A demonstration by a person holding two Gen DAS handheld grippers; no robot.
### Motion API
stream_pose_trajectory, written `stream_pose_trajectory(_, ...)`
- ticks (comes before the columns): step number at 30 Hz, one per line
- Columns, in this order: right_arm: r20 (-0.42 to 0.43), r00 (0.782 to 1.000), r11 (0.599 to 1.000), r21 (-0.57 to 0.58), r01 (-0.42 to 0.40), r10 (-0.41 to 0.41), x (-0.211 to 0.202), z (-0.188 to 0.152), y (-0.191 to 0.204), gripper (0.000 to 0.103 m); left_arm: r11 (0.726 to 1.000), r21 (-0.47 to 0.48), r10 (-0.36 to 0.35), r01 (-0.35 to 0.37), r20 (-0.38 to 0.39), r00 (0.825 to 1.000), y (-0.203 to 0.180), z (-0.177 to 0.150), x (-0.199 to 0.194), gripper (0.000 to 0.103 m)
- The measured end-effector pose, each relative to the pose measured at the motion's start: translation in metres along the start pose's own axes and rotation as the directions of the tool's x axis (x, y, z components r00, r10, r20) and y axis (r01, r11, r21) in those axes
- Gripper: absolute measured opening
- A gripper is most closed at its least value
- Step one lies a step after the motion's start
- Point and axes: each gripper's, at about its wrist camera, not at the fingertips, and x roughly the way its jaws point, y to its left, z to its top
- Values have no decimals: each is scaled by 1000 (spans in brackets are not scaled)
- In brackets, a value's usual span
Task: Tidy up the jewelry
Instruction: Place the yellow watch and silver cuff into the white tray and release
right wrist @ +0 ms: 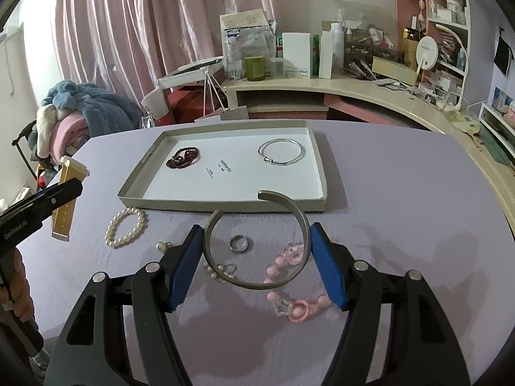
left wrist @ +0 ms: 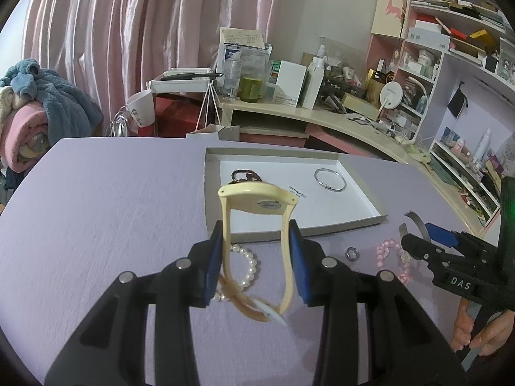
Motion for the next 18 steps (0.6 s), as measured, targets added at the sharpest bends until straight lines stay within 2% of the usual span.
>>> stream_pose_trajectory(7, 12, 1000, 1000, 7, 2, -2, 21, 46, 0, 68, 1000, -8, -6, 6, 19, 1000, -3, 20, 9, 38)
stream_pose_trajectory(13, -81, 997, 1000, 10, 5, -4, 94, 86, 1, 68, 999, -47, -17, 18, 32, 999, 7, 55, 31, 38)
stream_pose_trajectory(18, -154, 988, 998, 54, 20, -11, 142, 95, -6, 68, 999, -46, -10, 11, 24, 1000, 11, 70, 52, 38)
